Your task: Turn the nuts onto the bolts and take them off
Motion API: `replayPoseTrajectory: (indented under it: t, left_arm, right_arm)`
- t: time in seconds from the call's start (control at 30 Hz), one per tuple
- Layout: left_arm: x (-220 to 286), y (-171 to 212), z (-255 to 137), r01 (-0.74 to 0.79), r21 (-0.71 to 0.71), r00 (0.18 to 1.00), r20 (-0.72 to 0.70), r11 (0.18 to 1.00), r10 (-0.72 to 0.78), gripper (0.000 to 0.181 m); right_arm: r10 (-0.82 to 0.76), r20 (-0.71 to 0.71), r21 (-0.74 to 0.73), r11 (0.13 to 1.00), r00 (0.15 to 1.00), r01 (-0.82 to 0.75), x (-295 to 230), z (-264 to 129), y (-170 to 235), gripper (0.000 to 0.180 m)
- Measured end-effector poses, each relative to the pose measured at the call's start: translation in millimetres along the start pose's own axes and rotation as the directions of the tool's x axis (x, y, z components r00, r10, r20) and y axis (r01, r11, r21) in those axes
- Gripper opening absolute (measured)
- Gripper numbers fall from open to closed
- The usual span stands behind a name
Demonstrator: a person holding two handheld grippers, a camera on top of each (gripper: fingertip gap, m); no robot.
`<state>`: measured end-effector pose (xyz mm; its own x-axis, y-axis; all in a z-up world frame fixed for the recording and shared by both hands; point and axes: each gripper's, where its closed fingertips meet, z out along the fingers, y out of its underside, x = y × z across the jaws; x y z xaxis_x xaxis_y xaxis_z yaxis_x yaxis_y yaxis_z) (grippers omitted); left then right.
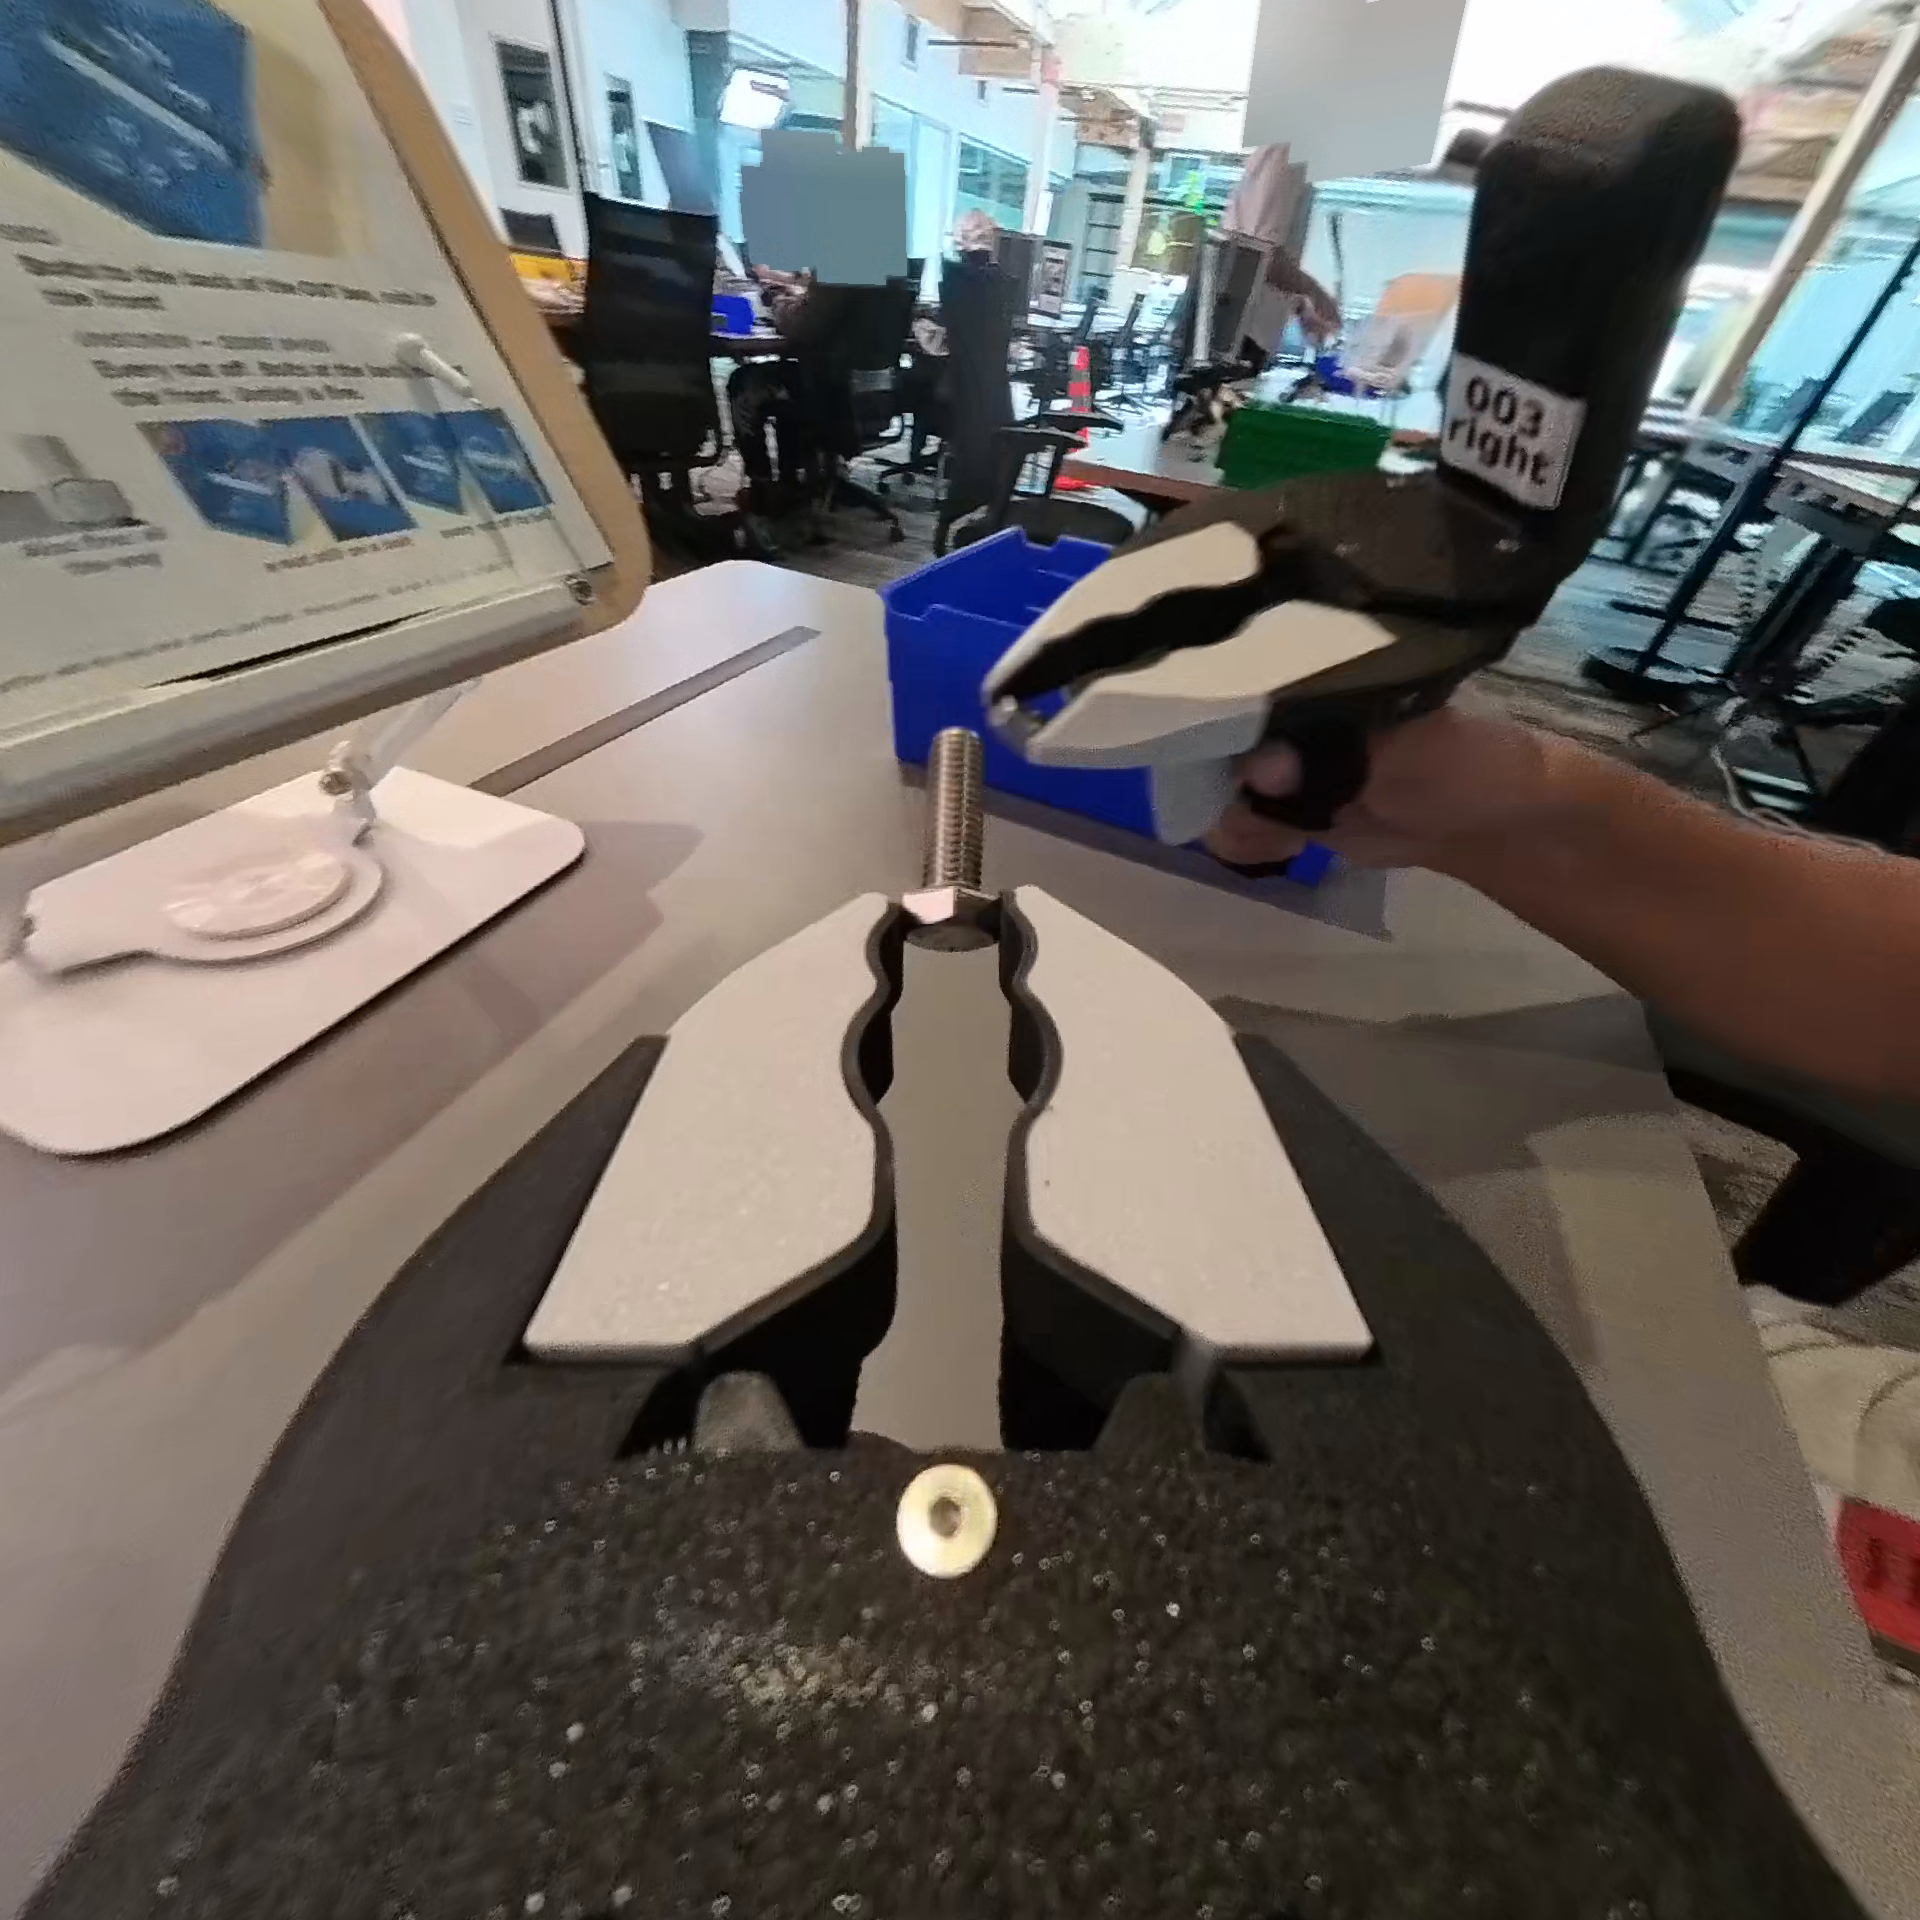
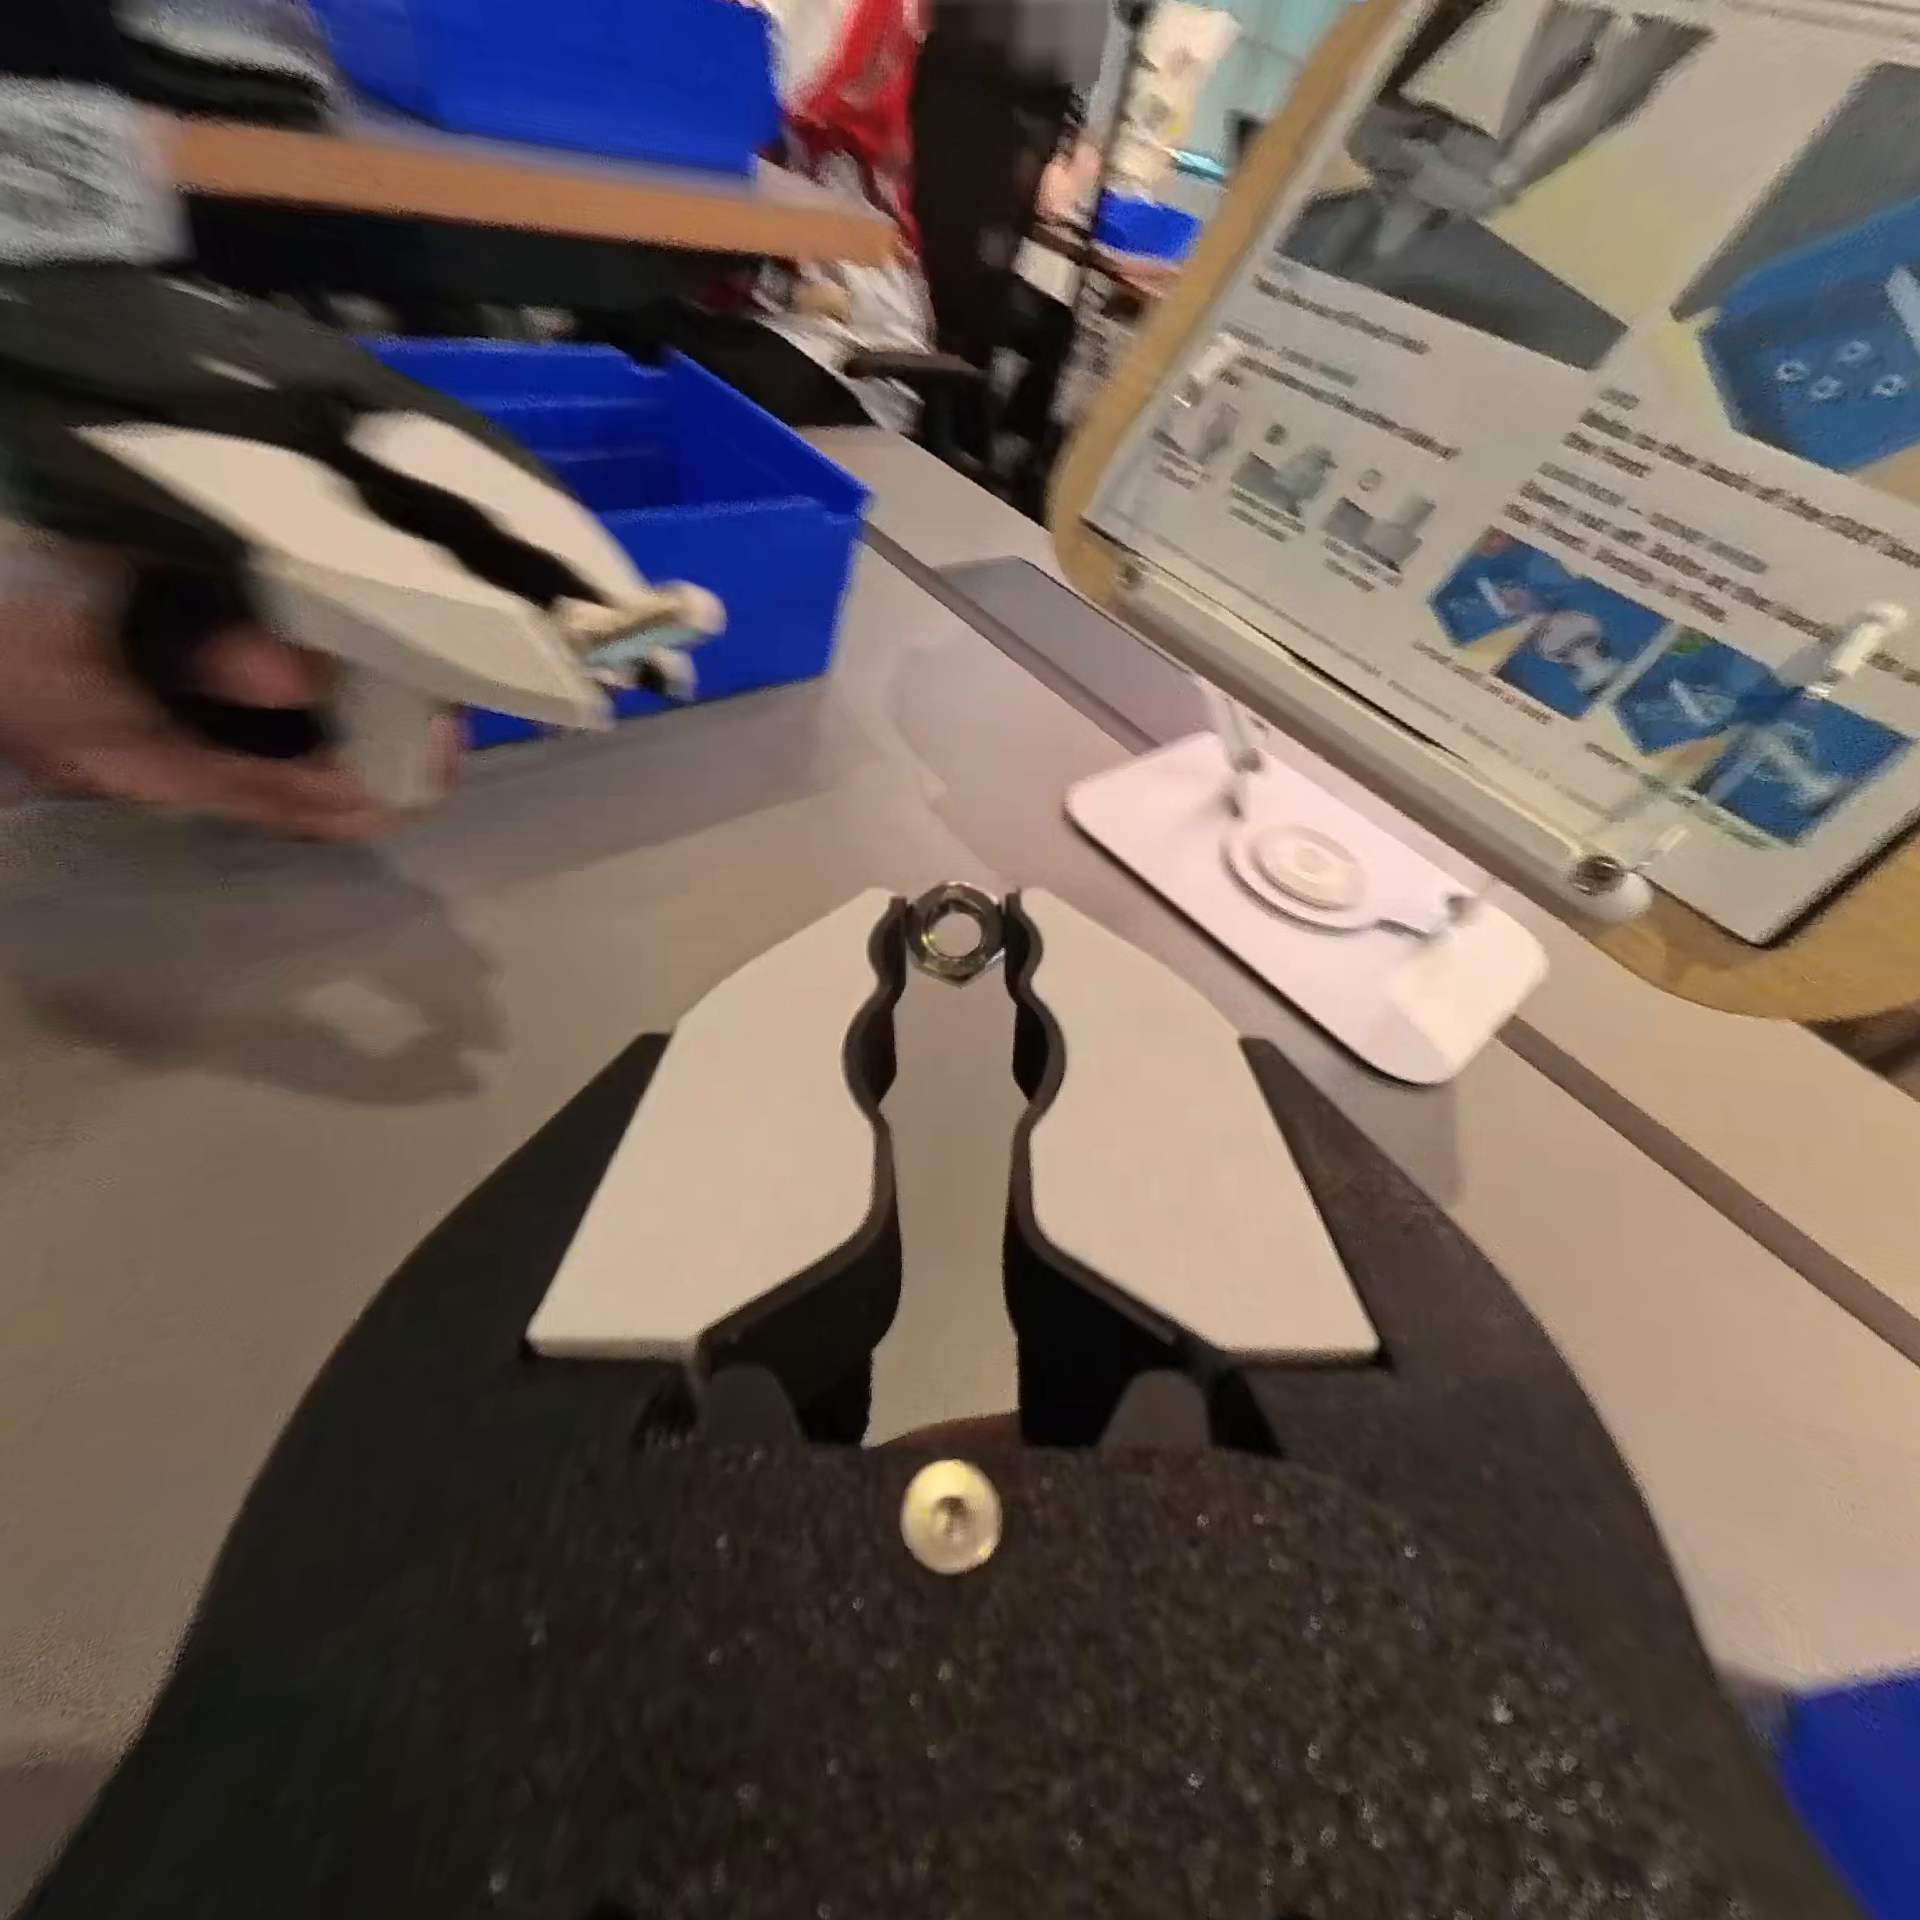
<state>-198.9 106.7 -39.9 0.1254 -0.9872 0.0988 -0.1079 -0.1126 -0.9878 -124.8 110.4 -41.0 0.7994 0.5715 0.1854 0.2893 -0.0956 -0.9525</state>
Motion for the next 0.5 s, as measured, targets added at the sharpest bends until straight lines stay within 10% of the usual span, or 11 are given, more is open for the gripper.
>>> replayPoseTrajectory:
  t: [0.3, 0.5]
  left_arm:
    - [65.8, 16.4, 1.8, 0.173, 0.032, 0.866, -0.48, 0.984, -0.136, 0.017]
    - [86.4, 9.6, -12.5, 0.256, 0.015, 0.759, -0.622, 0.967, -0.191, 0.017]
  right_arm:
    - [0.115, 0.635, 0.15, 0.952, 0.764, -0.268, -47.2, -74.7, -33.4, 0.017]
    - [-0.032, 0.734, 0.205, 0.963, 0.678, -0.176, -82.7, -63.4, -33.0, 0.017]
